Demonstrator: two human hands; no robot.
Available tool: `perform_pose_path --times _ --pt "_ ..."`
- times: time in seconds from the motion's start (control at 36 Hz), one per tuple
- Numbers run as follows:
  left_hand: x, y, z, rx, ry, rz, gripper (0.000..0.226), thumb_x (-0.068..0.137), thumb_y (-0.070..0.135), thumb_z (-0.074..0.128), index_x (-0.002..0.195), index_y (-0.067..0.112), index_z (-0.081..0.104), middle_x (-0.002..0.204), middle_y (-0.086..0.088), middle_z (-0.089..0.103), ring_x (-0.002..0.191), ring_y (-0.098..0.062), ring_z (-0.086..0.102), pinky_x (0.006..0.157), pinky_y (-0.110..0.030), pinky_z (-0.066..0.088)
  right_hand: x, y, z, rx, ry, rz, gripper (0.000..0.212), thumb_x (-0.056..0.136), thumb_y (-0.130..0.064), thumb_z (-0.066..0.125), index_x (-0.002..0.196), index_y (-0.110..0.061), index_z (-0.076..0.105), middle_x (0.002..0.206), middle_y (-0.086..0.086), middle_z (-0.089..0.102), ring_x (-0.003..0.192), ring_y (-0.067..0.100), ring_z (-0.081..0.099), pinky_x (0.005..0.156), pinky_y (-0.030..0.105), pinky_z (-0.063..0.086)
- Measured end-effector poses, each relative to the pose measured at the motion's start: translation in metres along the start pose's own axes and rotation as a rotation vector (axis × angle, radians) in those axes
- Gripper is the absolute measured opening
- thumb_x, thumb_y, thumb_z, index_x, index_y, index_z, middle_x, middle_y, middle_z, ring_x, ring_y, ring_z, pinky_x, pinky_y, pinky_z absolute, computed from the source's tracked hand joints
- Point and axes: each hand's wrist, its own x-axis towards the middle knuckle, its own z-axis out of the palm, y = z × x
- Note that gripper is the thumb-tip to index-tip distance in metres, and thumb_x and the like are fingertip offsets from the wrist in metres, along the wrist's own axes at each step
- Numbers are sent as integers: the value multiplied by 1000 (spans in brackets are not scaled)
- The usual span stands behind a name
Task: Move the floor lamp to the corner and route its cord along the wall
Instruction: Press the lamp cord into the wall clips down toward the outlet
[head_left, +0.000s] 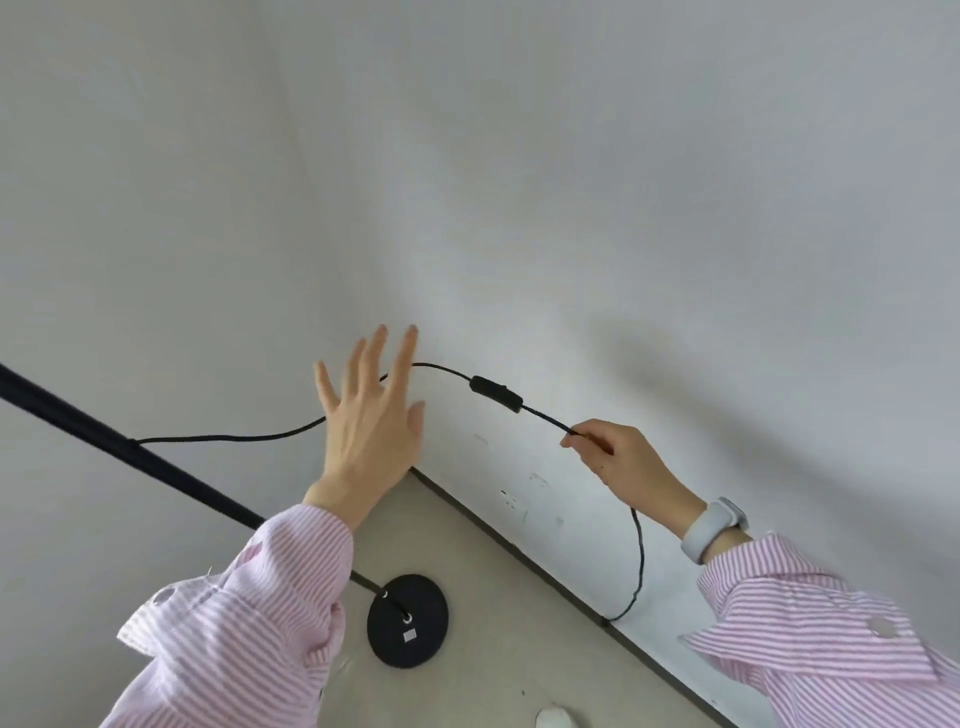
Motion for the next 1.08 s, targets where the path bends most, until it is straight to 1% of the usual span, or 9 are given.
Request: perform_pose_path --times 0.08,0.17,0.28,0.5,0.72,0.83,0.92,0.97,1.08 --pt "-12 41 21 94 -115 373 75 83 33 58 143 26 13 148 -9 33 139 -32 22 107 -68 6 -7 -4 3 -5 7 -21 17 91 -21 51 85 -19 67 51 -10 44 48 9 35 46 14 30" --pt "-20 57 46 54 -169 500 35 87 27 58 121 22 51 113 -3 63 117 -29 53 108 -63 9 -16 -3 1 12 5 -27 17 90 -22 53 83 -19 68 53 -11 50 45 4 39 47 11 33" --pt "-23 48 79 -20 -257 370 17 87 6 51 90 18 62 86 0 67 82 -24 63 114 -51 9 -34 30 -1 -5 -79 65 15 91 -19 50 90 -20 66 50 -21 56 46 1 43 48 9 34" --pt "-2 -6 121 152 -382 -158 23 90 14 43 100 23 61 106 2 66 112 -25 51 111 -61 6 -31 125 3 -107 -61 253 24 93 -17 47 77 -24 62 53 -12 49 42 -1 42 49 11 34" --pt "-33 23 205 41 -619 228 60 94 34 37 142 33 0 155 0 15 143 -26 2 106 -65 -11 22 137 61 -72 -123 173 24 93 -16 45 82 -8 65 54 -7 46 42 4 37 50 13 34" --pt "-41 19 236 -70 -650 301 31 97 29 35 127 26 43 120 0 59 125 -24 42 112 -58 -7 38 141 74 -16 -94 191 24 92 -14 46 83 -4 66 49 -12 43 42 -1 42 48 9 33" --pt "-34 2 254 -171 -565 165 20 95 21 42 98 15 60 80 -4 64 73 -28 57 91 -41 43 46 152 83 12 -107 224 24 93 -16 46 86 -2 64 49 -12 43 43 0 42 49 10 33" --pt "-24 -12 267 -157 -411 75 15 92 17 50 93 13 64 70 -6 58 63 -28 49 68 -31 37 50 163 96 23 -158 264 19 93 -19 46 94 -11 62 53 -12 50 45 1 47 55 10 38" --pt "-4 -41 304 -132 -327 -37 16 90 13 51 96 10 65 76 -12 61 74 -31 53 75 -39 34 62 188 125 14 -162 337 17 93 -19 45 99 -14 60 58 -8 57 49 0 54 52 7 37"
